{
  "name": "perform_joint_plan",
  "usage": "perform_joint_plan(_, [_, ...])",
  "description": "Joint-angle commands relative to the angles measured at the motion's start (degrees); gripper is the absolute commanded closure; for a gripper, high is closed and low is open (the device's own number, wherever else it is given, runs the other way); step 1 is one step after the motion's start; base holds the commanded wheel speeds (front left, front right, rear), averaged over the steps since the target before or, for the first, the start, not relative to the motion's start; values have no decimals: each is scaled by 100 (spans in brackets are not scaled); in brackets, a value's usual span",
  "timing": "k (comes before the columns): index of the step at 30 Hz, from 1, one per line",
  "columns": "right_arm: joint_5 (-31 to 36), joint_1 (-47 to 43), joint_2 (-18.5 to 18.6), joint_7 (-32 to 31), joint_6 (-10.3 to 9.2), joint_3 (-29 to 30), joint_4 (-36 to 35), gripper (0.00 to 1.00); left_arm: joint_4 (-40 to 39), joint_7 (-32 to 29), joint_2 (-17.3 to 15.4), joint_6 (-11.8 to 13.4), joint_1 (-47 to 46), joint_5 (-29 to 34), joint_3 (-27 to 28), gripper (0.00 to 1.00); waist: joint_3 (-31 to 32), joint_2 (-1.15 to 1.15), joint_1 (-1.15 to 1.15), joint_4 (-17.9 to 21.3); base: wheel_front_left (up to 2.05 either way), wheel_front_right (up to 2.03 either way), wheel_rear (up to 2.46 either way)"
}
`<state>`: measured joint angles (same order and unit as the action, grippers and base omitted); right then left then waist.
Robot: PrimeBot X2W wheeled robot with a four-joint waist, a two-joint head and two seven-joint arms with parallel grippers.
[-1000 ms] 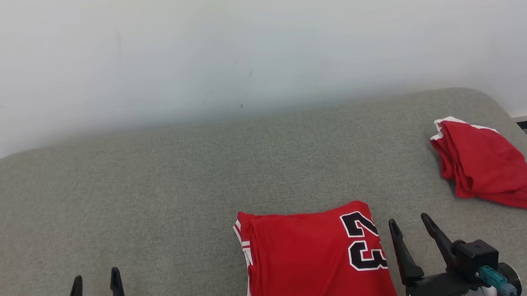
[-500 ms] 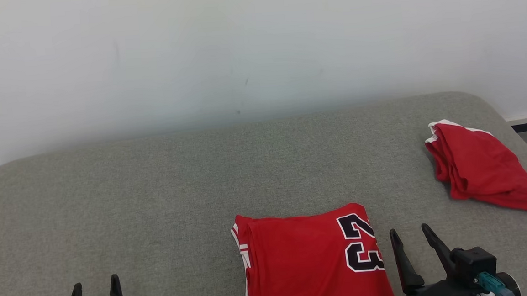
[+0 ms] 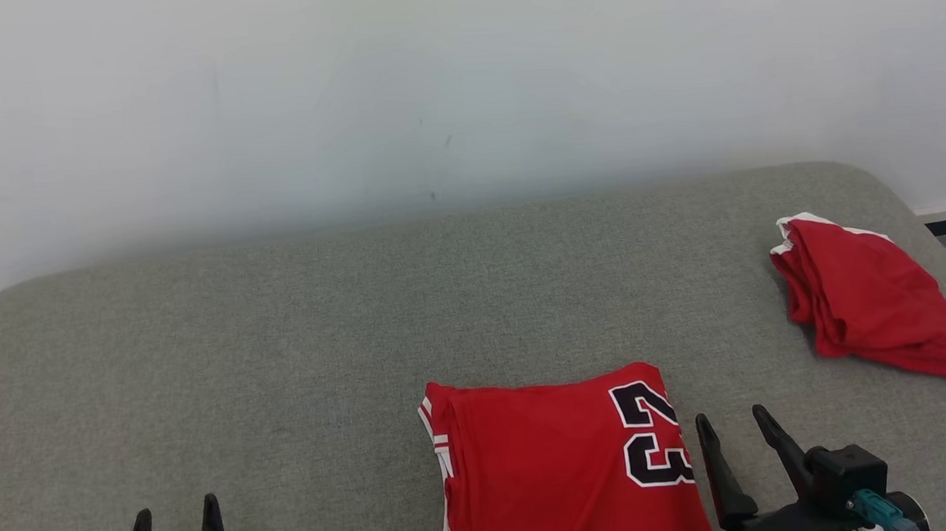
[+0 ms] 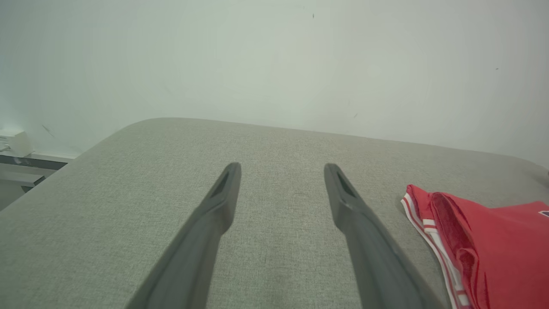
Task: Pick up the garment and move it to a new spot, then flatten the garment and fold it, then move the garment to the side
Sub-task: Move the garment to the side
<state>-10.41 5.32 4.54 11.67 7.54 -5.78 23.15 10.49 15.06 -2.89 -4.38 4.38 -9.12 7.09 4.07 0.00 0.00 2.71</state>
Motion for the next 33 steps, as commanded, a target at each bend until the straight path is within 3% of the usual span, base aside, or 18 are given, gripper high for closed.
perform_joint_plan(1, [27,23,-13,11,-14,-5,-16,0,-4,10,0,29,44,20,2,0,-27,0,0,-4,0,0,0])
perform_joint_plan(8, [84,238,77,-264,-14,17,32,0,-23,10,0,61,-26,-21,-65,0,-132,0,0,-76,0,0,0])
perform_joint_plan(19, [-311,923,518,-2066,-14,-181,577,0,-19,9,0,91,-135,-103,-241,0,-365,0,0,-448,0,0,0])
perform_joint_plan(33, [-691,952,483,-3260,-14,-95,1280,0,17,10,0,99,-433,-194,-400,0,-814,0,0,-942,0,0,0])
